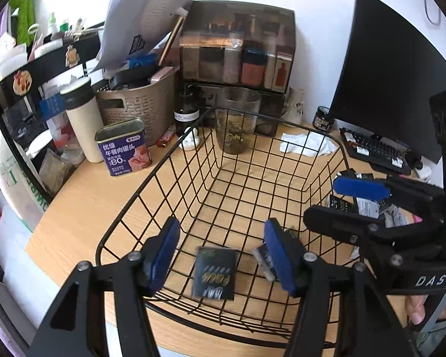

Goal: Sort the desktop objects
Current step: 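Carry both tissue packs over the wire basket and open both tools, then move both open tools back over the desk pile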

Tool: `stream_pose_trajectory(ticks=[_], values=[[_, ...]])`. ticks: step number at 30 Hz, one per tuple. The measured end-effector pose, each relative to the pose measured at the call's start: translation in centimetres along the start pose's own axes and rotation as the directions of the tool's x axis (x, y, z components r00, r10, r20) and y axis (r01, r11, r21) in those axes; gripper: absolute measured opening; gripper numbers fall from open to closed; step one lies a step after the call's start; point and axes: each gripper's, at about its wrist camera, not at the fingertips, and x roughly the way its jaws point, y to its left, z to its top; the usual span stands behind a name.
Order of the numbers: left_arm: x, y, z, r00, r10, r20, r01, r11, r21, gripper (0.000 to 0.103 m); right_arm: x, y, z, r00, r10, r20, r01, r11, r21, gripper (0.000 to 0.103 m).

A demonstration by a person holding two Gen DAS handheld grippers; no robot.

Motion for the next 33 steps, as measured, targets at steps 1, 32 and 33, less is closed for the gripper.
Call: stream_pose_trajectory(ticks=[1,32,33], values=[[-0.1,-0.2,0.0,1.000,0.002,0.003,-0.002,1.000,0.005,0.065,-0.2,-0.1,-0.1,1.000,-0.001,-0.001,0.001,1.000,0.001,0.069],[3.9,-25.6,-8.8,0.911,-0.272,-0.310,0.373,0.864,0.338,0.066,-15.0,-17.9,-19.9,0.939,-0.316,-0.139,0.344,0.881,0.326,0.070],[3.9,-25.8,-8.9,0.909,-0.275,-0.314,0.378,0.861,0.340,0.066,-14.8,-18.0,-20.1,0.936,-0.319,-0.147,0.350,0.878,0.327,0.070]])
